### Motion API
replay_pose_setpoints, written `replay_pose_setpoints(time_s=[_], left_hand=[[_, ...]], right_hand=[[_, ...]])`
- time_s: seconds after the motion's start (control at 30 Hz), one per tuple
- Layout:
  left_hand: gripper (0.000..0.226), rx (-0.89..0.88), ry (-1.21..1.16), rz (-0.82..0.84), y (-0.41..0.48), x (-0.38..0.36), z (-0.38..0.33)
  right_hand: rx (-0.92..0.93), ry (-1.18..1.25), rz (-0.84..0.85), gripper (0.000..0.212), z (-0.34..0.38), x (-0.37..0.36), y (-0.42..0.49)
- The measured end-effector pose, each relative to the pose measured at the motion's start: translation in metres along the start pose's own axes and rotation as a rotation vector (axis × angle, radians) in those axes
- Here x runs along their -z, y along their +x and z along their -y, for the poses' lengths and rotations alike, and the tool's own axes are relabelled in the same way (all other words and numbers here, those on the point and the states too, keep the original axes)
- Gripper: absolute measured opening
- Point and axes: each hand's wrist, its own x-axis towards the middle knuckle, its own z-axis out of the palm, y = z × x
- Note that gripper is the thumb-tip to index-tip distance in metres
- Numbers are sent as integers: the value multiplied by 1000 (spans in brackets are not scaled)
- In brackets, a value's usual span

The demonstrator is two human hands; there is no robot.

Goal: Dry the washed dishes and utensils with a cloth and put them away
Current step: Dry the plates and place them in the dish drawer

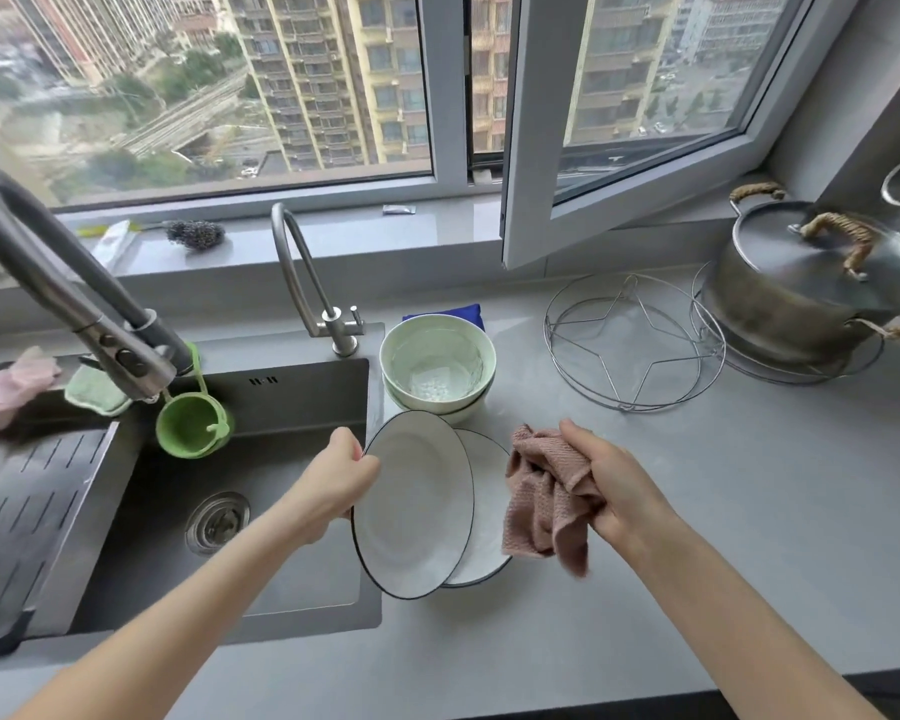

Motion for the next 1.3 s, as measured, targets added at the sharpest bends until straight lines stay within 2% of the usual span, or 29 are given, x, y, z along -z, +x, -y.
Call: replay_pose_setpoints(time_s=[0.1,0.2,0.3,0.37,0.43,0.5,0.6,0.63,0.7,0.77,0.83,0.87,0.93,0.97,1.07,1.13,1.17,1.23,1.27,1.3], left_hand=[[7,-16,-131,-13,-4,0,-1],[20,-80,-276,-44,-8,-3,-5],[31,-156,-431,-166,-5,1,-9],[32,-162,-541,-239,-1,12,-8],[36,-175,-520,-273,-1,22,-6],[39,-197,-437,-225,-4,26,-2],[35,-219,-414,3,-10,25,-4],[34,-224,-405,70,-12,25,-6],[26,-233,-412,176,-13,25,-11],[33,-248,-492,220,-14,22,-16],[33,-271,-517,118,-15,20,-21],[30,-288,-498,25,-14,19,-24],[37,-293,-476,-187,-13,19,-30],[40,-288,-466,-292,-13,21,-34],[44,-288,-479,-502,-15,29,-44],[39,-273,-556,-604,-21,25,-50],[35,-257,-617,-643,-26,19,-49],[29,-226,-655,-646,-36,4,-38],[25,-234,-637,-564,-40,1,-31],[18,-263,-650,-415,-38,3,-22]], right_hand=[[111,-46,-35,16,-11,-27,-7],[295,-281,14,27,-40,-65,-8],[618,-733,321,46,-67,-101,-20],[704,-1008,499,53,-79,-104,-28],[723,-1210,609,55,-83,-83,-28],[840,-1427,570,53,-81,-55,-15],[1148,-1831,275,51,-66,-35,26],[1233,-1865,228,52,-59,-39,37],[1339,-1809,216,54,-43,-62,46],[1347,-1706,212,57,-30,-85,47],[1236,-1584,157,59,-18,-97,44],[1127,-1535,96,59,-11,-99,42],[824,-1457,-53,51,-1,-91,45],[663,-1325,-101,45,1,-85,46],[145,-503,-59,23,-9,-81,42],[-98,-182,-56,22,-22,-85,40],[-154,-102,-72,25,-27,-88,38],[-96,8,-163,32,-31,-89,36],[-18,35,-206,34,-28,-87,32],[56,33,-230,36,-24,-84,29]])
